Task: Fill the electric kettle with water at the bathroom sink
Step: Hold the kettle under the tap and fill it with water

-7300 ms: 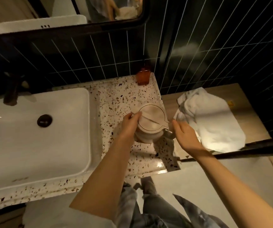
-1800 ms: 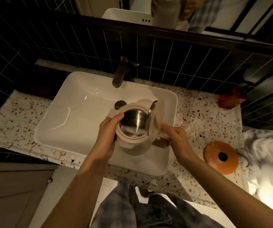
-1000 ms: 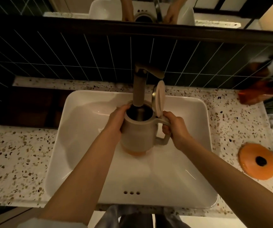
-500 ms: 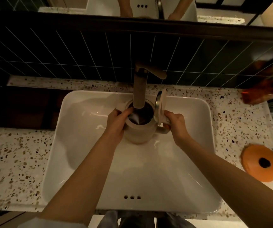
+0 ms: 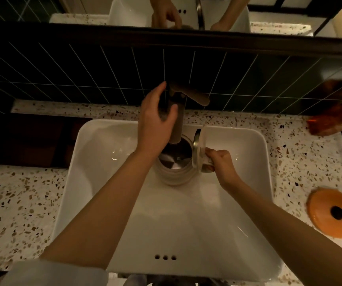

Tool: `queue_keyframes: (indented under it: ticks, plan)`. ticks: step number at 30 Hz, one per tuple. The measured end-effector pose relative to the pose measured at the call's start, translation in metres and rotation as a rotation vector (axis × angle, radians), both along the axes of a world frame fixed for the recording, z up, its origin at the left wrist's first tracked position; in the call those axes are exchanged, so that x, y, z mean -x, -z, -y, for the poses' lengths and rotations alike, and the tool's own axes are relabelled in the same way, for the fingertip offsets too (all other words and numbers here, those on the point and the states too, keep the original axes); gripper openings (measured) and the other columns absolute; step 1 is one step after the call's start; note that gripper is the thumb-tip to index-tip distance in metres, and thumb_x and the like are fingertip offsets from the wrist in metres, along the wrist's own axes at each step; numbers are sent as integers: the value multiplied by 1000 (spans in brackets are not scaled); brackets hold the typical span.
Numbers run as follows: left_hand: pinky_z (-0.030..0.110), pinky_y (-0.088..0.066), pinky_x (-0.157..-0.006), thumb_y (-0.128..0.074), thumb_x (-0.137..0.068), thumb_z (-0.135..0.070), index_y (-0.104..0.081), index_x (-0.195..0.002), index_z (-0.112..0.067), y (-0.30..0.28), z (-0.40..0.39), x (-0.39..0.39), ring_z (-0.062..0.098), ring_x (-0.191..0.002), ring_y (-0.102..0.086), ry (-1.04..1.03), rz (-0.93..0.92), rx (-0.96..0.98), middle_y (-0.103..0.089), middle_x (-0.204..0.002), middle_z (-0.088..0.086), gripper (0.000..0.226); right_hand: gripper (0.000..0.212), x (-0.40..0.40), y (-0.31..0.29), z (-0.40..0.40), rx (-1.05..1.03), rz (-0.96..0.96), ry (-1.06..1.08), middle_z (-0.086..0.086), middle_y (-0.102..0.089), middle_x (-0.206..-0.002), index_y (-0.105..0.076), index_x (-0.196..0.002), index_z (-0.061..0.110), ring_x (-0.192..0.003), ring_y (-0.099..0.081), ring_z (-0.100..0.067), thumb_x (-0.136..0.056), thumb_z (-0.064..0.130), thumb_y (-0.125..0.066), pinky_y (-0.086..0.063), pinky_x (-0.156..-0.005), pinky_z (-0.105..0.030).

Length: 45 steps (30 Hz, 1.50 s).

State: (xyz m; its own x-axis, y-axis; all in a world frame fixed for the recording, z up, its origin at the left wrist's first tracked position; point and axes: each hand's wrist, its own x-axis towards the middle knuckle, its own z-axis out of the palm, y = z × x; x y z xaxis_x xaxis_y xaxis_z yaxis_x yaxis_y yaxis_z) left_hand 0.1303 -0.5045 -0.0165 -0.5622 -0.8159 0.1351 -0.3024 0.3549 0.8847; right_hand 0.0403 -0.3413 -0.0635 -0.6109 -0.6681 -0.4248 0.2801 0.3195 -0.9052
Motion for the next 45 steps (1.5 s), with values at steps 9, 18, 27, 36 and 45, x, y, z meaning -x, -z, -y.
queue_keyframes:
  ticks: [9,18,27,36,45]
  plan:
    - [45,-22,-119,-62,-90,-34,-53,-139,-6,15,5,41,33,-142,-40,188,300,690,-54,-145,13,56,48,1,-1,2,7,4,18,7,-53,-32,-49,-53,10,-35,-52,3,-99,1,-40,-45,-44,-9]
    - [44,-33,-115,-52,-93,-42,-56,-136,-7,15,4,55,32,-137,-47,29,271,590,-59,-141,12,56,41,3,0,5,-31,17,32,1,-54,-40,-57,-62,-8,-37,-57,0,-98,5,-43,-49,-44,-12]
    - [46,-16,-123,-56,-96,-34,-36,-151,-15,2,6,44,22,-151,-19,111,181,211,-32,-161,7,61,54,0,-11,5,-18,10,37,10,-53,-30,-49,-47,12,-32,-51,4,-99,-1,-39,-43,-41,-7]
    - [25,-35,-110,-53,-99,-27,-46,-146,-17,29,-12,-42,14,-136,-45,-301,27,-367,-52,-147,0,48,51,-1,-16,5,-15,1,24,11,-54,-31,-52,-52,12,-33,-52,6,-99,-1,-36,-42,-40,-5]
    - [12,-45,-81,-51,-100,-33,-36,-145,-32,58,-53,-58,-3,-94,-56,-184,-42,-646,-53,-104,-7,48,43,2,-6,4,-34,1,30,8,-61,-37,-58,-61,4,-38,-57,4,-99,1,-38,-46,-43,-8]
